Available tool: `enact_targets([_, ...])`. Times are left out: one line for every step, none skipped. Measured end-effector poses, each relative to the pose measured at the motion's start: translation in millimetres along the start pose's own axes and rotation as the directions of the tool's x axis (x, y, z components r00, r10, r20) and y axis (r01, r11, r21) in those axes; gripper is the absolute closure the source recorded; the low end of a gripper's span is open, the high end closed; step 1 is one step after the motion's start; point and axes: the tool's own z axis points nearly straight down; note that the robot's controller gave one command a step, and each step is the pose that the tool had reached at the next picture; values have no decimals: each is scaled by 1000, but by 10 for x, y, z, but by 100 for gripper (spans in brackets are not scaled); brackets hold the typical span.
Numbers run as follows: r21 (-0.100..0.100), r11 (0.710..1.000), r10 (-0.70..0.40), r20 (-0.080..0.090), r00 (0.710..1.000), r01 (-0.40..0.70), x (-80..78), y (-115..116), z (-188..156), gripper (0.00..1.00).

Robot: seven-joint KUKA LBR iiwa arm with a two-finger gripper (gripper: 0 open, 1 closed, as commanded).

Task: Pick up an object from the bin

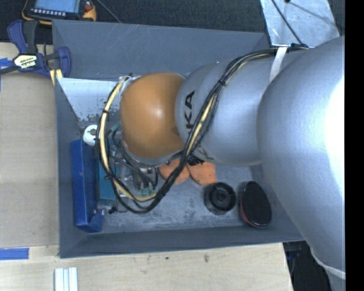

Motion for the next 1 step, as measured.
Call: enact_targets([-3, 1000, 3, 7, 1000, -3, -17, -8, -48, 0])
